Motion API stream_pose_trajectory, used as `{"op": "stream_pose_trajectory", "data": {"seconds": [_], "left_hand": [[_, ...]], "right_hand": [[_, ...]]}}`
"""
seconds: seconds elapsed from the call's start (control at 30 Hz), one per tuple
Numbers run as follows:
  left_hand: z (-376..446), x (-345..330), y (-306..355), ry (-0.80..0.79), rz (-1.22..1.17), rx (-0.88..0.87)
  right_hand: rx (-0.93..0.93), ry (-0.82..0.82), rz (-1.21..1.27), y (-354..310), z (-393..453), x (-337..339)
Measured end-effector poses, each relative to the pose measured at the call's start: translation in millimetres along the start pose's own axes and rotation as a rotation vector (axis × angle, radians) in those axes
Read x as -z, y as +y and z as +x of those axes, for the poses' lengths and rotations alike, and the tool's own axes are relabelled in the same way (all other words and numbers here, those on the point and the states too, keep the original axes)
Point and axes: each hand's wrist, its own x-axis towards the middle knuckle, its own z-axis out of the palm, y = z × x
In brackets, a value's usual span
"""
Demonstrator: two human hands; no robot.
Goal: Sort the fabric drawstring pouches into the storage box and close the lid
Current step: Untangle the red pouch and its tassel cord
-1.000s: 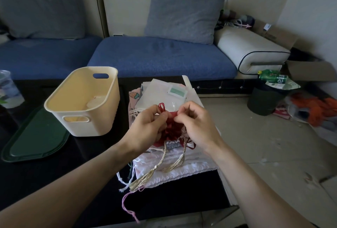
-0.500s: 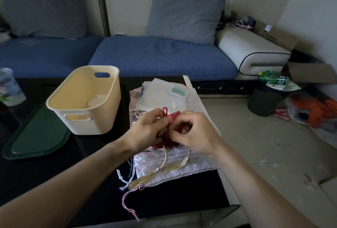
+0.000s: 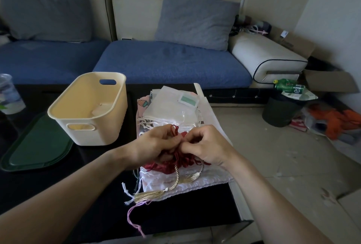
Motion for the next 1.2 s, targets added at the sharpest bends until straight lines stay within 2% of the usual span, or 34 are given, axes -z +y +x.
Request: {"op": "stream_pose_trajectory", "data": {"seconds": [0.17,0.5,0.77,0.93,1.03,1.2], "left_hand": [[-2.4,-4.0,3.1,0.036,0.08,0.015],[2.7,-5.8,2.3,0.345,0.153,-0.139],[-0.7,2.6,7.5,0.371,0.332,-0.259],[0.7,-1.0,2.2,0.51,0.457,-0.303],[0.6,-3.0,0.0,0.504,0.479,-0.287],[-1.5,-0.2,8.3,0.406,0.292,-0.233]], "right_hand": [[0.04,-0.026,-0.009,1.2,-2.8,-3.2],[0.01,0.041,0.074,-3.7,-2.2,-3.2],[0.029,0.185,0.158,-3.6,0.3,-8.3],[0.017,0.08,0.122,-4.3,-0.2,-9.1],[-0.006,0.041,0.097,-3.0,1.0,-6.9],[-0.032,0.027,0.084,-2.0,1.8,-1.7]]}}
